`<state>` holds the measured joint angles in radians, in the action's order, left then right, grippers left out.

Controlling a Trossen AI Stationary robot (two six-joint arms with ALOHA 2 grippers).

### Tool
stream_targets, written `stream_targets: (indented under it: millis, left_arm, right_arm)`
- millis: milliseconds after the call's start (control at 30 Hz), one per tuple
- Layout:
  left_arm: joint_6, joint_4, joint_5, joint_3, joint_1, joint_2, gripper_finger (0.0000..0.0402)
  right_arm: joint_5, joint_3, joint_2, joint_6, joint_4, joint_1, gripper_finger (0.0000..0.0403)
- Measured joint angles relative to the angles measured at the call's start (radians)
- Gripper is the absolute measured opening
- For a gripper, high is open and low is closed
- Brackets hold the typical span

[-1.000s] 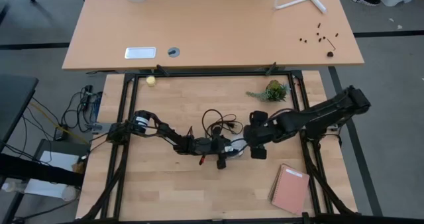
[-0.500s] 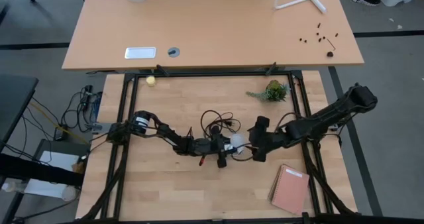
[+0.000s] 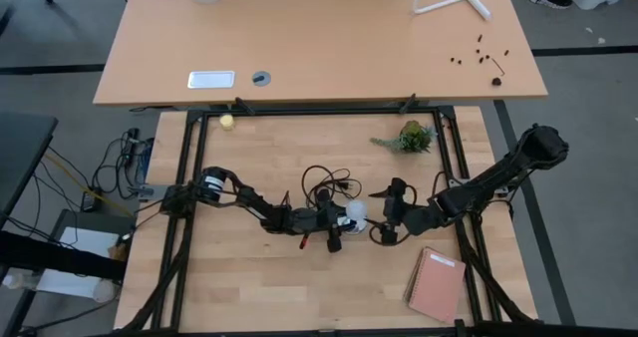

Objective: Screw lightbulb
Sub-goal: Insert the white lightbulb into the metallic lamp

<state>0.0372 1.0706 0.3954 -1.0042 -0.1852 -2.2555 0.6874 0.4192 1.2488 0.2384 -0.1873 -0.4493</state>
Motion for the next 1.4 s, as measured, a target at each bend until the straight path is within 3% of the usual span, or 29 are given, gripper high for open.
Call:
stream_targets:
  millis: [400,567,767,1167,1400]
  left_arm:
    - [-0.003,0.027,-0.004,0.0,0.0,-0.002,0.0198]
    - [-0.003,0.028,-0.004,0.0,0.0,-0.002,0.0198]
    - [-0.003,0.032,-0.004,0.0,0.0,-0.002,0.0198]
    - [-0.003,0.034,-0.004,0.0,0.0,-0.002,0.0198]
    - [-0.003,0.033,-0.004,0.0,0.0,-0.001,0.0198]
  right_arm:
    - [-0.007,-0.003,0.0,0.096,-0.067,-0.005,0.0348]
    - [-0.047,-0.003,0.0,0.2,0.0,-0.017,0.0348]
    - [-0.056,-0.003,0.001,0.211,0.057,-0.022,0.0348]
    - [-0.044,-0.003,0.001,0.115,0.055,-0.013,0.0348]
    - [-0.008,-0.002,0.001,-0.049,0.061,0.016,0.0348]
